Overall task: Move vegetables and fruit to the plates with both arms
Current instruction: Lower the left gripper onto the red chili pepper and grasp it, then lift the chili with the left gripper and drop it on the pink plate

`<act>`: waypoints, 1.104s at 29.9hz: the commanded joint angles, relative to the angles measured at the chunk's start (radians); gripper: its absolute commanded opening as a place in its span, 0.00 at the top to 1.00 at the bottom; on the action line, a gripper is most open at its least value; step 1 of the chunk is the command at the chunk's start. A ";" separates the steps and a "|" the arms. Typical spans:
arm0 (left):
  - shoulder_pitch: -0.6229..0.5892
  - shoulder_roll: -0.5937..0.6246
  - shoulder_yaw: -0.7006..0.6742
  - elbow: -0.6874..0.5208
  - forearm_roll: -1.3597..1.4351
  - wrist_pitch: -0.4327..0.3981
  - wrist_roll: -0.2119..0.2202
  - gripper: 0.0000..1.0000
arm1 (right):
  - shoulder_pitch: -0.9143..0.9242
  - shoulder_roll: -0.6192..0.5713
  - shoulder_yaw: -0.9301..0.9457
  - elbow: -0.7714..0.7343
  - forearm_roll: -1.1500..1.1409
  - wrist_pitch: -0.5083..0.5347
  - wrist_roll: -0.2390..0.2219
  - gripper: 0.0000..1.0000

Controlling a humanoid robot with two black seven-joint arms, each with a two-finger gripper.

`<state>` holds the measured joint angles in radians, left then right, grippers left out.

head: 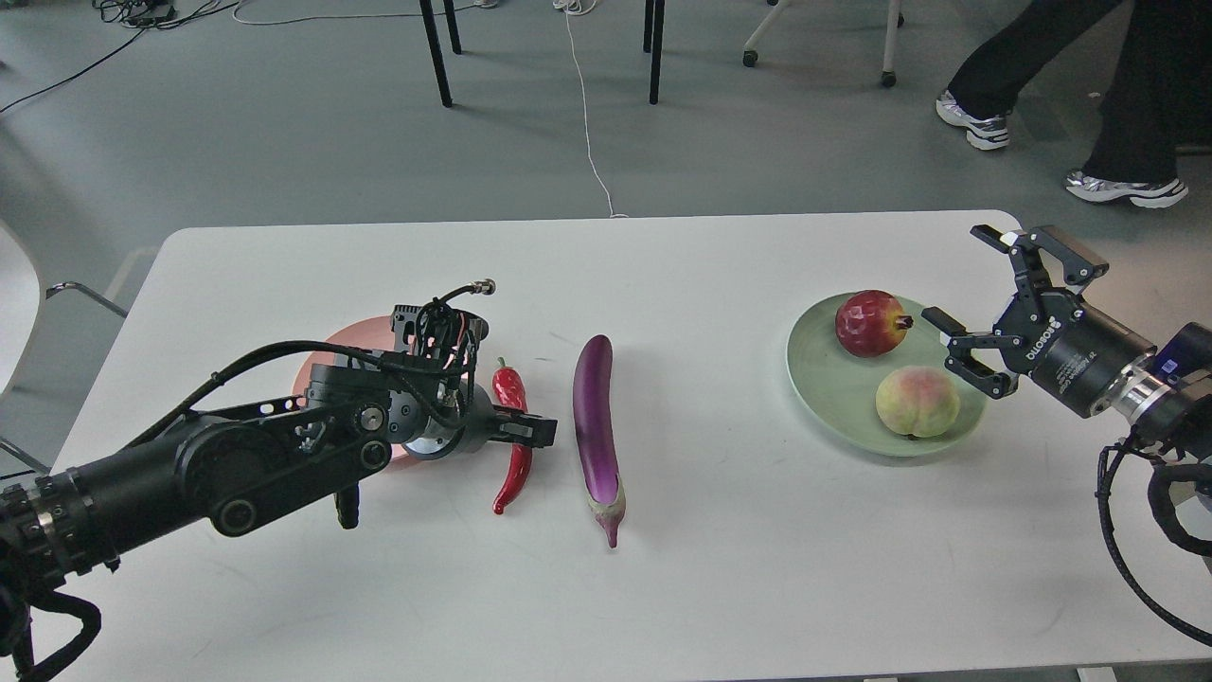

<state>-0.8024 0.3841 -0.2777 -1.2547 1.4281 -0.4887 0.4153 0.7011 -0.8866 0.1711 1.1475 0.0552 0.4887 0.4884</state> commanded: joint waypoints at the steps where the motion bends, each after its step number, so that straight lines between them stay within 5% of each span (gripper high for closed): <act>1: -0.001 0.002 0.000 0.000 0.000 0.000 0.022 0.70 | 0.000 0.000 -0.002 0.000 0.000 0.000 0.000 0.04; 6: -0.006 -0.002 -0.001 0.000 0.000 0.000 0.045 0.82 | 0.000 0.000 -0.002 0.001 0.000 0.000 0.000 0.04; 10: -0.012 0.009 -0.021 -0.015 -0.018 0.000 0.040 0.82 | 0.000 -0.002 -0.001 0.001 0.000 0.000 0.000 0.04; 23: -0.083 0.248 -0.054 -0.064 -0.046 0.000 -0.039 0.79 | 0.000 0.000 0.001 0.001 -0.002 0.000 0.000 0.04; 29: -0.043 0.346 -0.029 -0.060 -0.037 0.000 -0.081 0.75 | -0.002 0.003 -0.001 0.000 -0.002 0.000 0.000 0.04; 33: -0.032 0.351 -0.029 -0.058 -0.037 0.000 -0.089 0.61 | 0.000 0.009 0.001 -0.005 -0.005 0.000 0.000 0.04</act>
<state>-0.8393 0.7332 -0.3072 -1.3136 1.3911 -0.4885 0.3325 0.6997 -0.8817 0.1707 1.1470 0.0524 0.4887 0.4889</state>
